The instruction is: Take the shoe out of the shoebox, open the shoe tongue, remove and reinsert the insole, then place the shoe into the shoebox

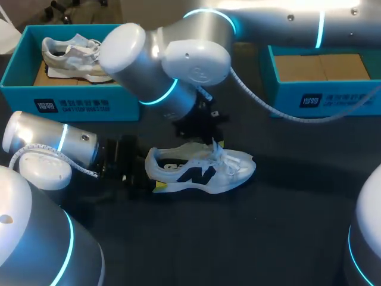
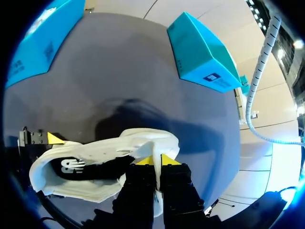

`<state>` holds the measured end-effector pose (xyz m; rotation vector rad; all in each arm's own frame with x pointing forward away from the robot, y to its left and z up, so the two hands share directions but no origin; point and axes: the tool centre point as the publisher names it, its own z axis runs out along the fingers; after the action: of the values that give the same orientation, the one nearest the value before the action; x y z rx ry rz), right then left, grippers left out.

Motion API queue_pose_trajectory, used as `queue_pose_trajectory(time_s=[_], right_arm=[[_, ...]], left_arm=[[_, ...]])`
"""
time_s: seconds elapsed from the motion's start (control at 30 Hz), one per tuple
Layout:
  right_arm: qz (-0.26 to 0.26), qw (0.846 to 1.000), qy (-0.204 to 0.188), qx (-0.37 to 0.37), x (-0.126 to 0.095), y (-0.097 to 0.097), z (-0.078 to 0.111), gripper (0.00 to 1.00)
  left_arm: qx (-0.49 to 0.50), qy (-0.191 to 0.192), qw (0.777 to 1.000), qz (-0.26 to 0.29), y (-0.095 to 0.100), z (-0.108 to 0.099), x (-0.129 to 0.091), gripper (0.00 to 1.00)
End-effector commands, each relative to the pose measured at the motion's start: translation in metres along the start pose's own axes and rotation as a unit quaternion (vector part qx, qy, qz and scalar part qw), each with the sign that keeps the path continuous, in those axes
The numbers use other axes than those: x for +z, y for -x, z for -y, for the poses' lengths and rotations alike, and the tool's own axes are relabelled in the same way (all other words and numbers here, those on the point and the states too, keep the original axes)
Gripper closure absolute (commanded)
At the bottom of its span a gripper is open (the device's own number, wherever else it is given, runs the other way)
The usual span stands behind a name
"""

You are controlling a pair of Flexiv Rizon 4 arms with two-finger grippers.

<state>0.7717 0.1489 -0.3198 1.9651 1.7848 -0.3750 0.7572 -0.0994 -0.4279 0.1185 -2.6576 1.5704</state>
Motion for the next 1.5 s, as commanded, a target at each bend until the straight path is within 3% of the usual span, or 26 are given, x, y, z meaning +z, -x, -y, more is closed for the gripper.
queue_pose_trajectory(time_s=[0.03,0.53,0.6,0.7,0.77,0.97,1.07,1.27,1.5], right_arm=[[-0.020,0.989,0.003,0.144,0.015,0.015,0.002,1.00],[-0.042,0.991,0.007,0.126,0.050,0.043,0.002,0.98],[-0.046,0.991,0.007,0.122,0.055,0.043,0.002,0.86],[-0.052,0.992,0.007,0.117,0.061,0.044,0.002,0.77],[-0.059,0.992,0.007,0.114,0.066,0.043,0.002,0.61],[-0.072,0.991,0.009,0.112,0.072,0.040,0.002,0.49],[-0.075,0.991,0.009,0.111,0.073,0.037,0.003,0.29],[-0.077,0.991,0.010,0.107,0.073,0.036,0.006,0.17],[-0.070,0.991,0.034,0.107,0.051,0.047,0.002,0.02]], left_arm=[[-0.001,0.002,1.000,0.000,0.000,-0.001,0.006,1.00],[-0.001,0.002,1.000,0.000,0.000,-0.001,0.006,1.00],[-0.001,0.002,1.000,0.000,0.000,-0.001,0.006,1.00],[-0.001,0.002,1.000,0.000,0.000,-0.001,0.006,1.00],[-0.001,0.002,1.000,0.000,0.000,-0.001,0.006,1.00],[-0.001,0.002,1.000,0.000,0.000,-0.001,0.006,1.00],[-0.001,0.002,1.000,0.000,0.000,-0.001,0.006,1.00],[-0.001,0.002,1.000,0.000,0.000,-0.001,0.006,1.00],[-0.001,0.002,1.000,0.000,0.000,-0.001,0.006,1.00]])
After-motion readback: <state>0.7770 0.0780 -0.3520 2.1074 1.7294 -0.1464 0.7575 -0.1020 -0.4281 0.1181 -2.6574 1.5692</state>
